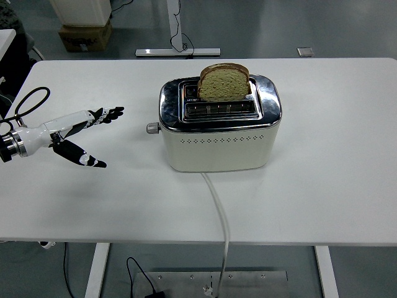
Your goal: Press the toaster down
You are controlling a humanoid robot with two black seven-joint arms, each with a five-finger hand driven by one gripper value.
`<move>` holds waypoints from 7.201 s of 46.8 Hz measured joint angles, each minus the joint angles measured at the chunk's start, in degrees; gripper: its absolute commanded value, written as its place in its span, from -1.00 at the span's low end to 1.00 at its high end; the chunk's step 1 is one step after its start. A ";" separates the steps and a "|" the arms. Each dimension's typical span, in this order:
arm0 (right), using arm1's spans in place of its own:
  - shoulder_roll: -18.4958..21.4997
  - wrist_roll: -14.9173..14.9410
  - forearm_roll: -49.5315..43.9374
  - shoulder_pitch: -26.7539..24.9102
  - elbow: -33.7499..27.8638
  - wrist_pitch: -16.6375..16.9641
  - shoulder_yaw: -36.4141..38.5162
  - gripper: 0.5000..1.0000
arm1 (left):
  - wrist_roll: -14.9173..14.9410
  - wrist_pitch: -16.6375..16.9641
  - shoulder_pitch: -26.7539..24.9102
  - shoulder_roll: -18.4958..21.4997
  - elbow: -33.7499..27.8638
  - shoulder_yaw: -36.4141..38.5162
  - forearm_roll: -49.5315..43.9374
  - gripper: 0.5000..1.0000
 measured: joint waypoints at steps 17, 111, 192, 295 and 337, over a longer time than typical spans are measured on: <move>0.00 -0.02 0.00 0.00 -0.02 0.00 0.00 0.99 | 0.07 1.98 -0.55 0.01 -1.64 0.00 5.24 1.00; 0.00 -0.01 0.00 0.00 0.00 0.00 0.00 0.99 | 0.28 4.13 -0.19 -1.84 -5.09 0.42 12.17 1.00; 0.00 -0.03 0.00 0.00 -0.02 0.00 0.00 0.99 | 0.28 4.48 0.26 -5.73 -0.31 3.05 12.07 1.00; 0.00 -0.01 0.00 0.00 -0.03 0.00 0.00 0.99 | -0.24 6.07 0.96 -4.81 6.95 4.73 -16.35 1.00; 0.00 -0.01 0.00 0.00 0.00 0.00 0.00 0.99 | 0.07 6.69 0.70 -5.60 13.28 4.31 -50.27 1.00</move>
